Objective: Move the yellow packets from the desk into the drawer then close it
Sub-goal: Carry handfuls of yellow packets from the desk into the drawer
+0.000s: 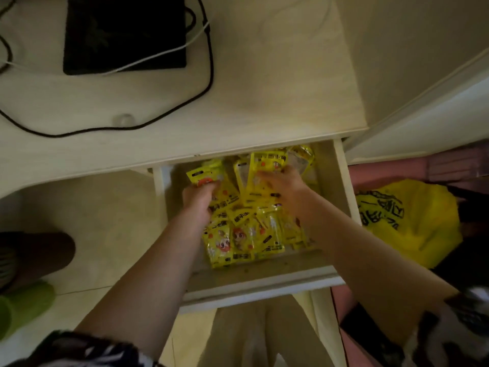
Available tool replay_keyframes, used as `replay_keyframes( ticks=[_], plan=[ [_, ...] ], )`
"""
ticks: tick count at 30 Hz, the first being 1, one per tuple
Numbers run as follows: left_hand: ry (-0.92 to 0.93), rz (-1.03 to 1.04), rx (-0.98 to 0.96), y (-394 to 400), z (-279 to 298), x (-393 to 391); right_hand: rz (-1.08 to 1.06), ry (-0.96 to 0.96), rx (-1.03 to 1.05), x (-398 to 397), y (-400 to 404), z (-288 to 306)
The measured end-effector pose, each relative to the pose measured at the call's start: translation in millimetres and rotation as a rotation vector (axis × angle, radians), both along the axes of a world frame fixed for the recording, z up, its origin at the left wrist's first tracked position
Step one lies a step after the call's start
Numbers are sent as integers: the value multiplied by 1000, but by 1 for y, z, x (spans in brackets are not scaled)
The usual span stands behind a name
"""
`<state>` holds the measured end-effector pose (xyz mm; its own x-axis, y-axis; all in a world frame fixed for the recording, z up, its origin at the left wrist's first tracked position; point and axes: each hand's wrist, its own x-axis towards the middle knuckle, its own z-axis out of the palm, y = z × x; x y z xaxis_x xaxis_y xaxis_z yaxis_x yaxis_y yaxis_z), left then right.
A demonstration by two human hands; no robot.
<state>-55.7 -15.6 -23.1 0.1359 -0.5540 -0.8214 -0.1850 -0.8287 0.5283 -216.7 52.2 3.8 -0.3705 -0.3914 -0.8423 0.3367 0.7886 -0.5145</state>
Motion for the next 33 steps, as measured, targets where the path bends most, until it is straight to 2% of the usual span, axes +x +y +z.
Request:
replay_keyframes(
  ticks=[3,6,9,13,18,22,29,33],
  plan=[
    [33,58,-17,-21,-10,-1,-71,-88,-12,-9,-18,-10],
    [25,62,8,-27,-19,2,-50,-66,24,-18,-22,-21],
    [29,-31,21,-24,-19,6,-31,-44,34,-21,-13,-30],
    [-73,-170,-39,-16,-17,13,106,169,111,-27,-3,-28],
    [-74,-222,-67,-1,-10,28,237,319,147,-28,19,-19],
    [-87,-256,-113,23,3,44,193,339,82,-18,47,3],
    [68,-190,-132,83,43,64,187,338,-51,1,114,42],
    [35,-196,-211,135,63,71,277,331,-146,11,163,52]
  ],
)
